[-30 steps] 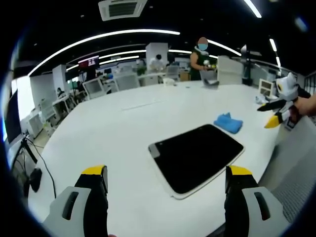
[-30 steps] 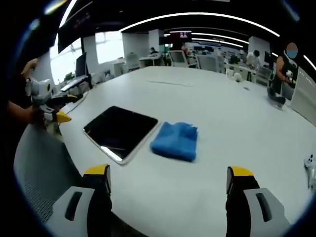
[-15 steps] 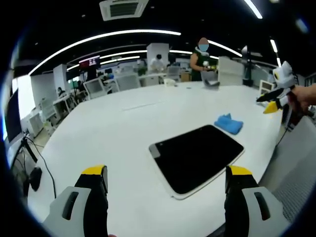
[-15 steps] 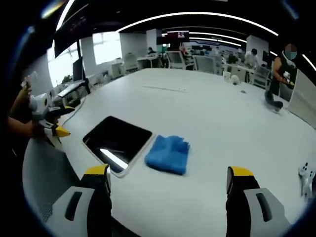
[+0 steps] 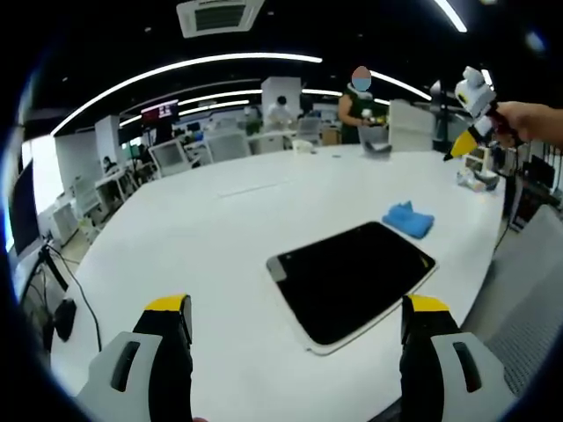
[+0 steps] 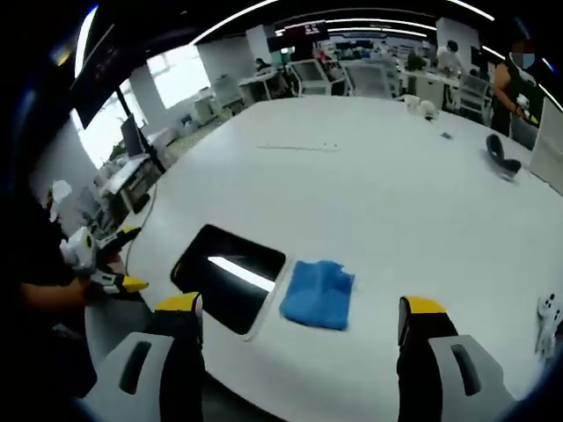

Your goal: Wipe the mirror surface with the cleaning cloth until all visible marks leave the cleaned area.

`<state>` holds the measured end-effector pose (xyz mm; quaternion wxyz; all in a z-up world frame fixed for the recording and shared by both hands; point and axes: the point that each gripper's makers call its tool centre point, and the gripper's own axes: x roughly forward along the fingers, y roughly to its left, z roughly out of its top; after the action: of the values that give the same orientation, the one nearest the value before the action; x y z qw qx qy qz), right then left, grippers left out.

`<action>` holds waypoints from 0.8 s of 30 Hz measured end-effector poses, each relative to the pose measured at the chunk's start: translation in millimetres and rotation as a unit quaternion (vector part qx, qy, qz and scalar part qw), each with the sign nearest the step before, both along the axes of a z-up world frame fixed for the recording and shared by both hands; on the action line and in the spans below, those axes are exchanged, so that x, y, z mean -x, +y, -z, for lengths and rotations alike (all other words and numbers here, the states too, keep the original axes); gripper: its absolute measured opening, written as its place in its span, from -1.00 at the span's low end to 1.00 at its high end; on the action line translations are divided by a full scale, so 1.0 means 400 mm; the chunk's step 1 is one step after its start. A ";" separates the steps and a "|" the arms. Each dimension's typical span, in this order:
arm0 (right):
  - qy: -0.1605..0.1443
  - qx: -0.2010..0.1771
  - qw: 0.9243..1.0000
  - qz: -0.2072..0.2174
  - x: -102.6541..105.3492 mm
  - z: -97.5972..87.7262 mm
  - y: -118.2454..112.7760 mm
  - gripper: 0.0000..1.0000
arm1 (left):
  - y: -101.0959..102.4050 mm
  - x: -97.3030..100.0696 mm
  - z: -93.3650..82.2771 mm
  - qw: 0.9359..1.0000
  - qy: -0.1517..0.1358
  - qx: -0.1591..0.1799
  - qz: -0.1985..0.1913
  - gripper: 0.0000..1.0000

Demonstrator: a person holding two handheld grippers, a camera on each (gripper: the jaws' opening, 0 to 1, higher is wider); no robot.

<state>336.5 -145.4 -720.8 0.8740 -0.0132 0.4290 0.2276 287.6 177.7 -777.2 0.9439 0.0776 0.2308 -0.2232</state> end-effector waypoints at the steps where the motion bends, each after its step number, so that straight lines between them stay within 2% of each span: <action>1: 0.003 -0.002 1.000 0.001 -0.006 0.000 0.004 0.82 | 0.000 0.000 0.000 1.000 0.000 0.000 0.000 0.99; 5: 0.023 0.006 1.000 0.007 -0.035 0.002 0.011 0.71 | 0.003 0.000 0.002 1.000 0.000 -0.007 0.001 0.99; 9: 0.015 0.020 1.000 0.007 -0.068 0.006 0.015 0.62 | 0.007 -0.002 0.002 1.000 0.000 -0.004 -0.004 0.99; 13: 0.019 0.034 0.999 0.008 -0.079 0.040 0.020 0.48 | 0.007 -0.003 0.001 1.000 -0.001 -0.005 -0.004 0.99; 17: 0.019 0.043 0.999 0.006 -0.083 0.077 0.023 0.26 | 0.008 -0.003 0.003 1.000 0.000 -0.004 -0.004 0.99; 24: 0.025 0.046 0.999 0.010 -0.084 0.166 0.030 -0.01 | 0.008 -0.003 0.008 1.000 0.003 -0.007 -0.003 0.99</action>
<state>370.2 -133.3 -787.1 0.8638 -0.0437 0.4607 0.1990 288.7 181.0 -780.3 0.9432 0.0828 0.2354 -0.2195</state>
